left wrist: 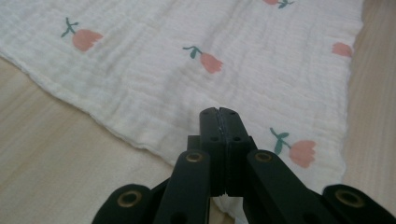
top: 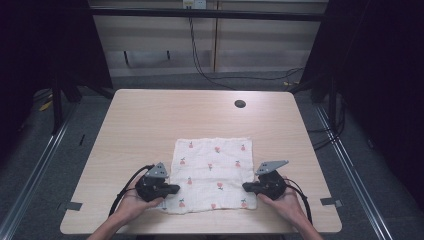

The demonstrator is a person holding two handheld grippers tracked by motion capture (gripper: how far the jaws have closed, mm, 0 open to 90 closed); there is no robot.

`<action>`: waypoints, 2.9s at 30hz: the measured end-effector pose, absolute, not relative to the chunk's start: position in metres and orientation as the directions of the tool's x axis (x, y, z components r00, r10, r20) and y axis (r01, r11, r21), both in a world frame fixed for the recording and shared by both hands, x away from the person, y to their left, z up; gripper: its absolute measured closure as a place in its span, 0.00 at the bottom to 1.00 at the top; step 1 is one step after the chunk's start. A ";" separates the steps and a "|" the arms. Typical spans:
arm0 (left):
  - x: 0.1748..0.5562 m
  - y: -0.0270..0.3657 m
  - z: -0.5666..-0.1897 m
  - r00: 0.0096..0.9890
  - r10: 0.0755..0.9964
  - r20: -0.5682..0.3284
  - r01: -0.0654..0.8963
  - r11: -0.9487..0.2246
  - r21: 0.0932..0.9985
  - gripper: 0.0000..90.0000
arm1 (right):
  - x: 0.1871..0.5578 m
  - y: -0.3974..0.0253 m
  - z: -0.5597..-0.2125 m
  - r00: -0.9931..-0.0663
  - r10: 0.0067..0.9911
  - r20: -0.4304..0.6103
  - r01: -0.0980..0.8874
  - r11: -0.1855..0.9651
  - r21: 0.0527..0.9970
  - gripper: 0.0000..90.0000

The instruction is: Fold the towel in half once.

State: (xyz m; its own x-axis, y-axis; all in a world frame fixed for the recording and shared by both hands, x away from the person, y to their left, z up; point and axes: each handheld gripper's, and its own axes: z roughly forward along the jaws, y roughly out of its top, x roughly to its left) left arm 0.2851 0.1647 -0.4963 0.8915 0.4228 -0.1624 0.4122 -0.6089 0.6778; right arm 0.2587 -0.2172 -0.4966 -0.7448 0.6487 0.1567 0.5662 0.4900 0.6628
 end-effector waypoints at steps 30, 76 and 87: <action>0.360 0.191 -0.473 0.757 0.610 -0.236 0.547 -0.393 0.739 0.61 | 0.335 -0.251 -0.464 -0.644 0.751 0.145 0.568 0.343 0.749 0.76; 0.427 0.187 -0.496 0.699 0.657 -0.282 0.595 -0.315 0.739 0.61 | 0.418 -0.247 -0.500 -0.546 0.821 0.165 0.667 0.307 0.679 0.98; 0.441 0.169 -0.505 0.699 0.657 -0.282 0.608 -0.340 0.717 0.69 | 0.413 -0.248 -0.494 -0.559 0.810 0.175 0.651 0.298 0.698 0.98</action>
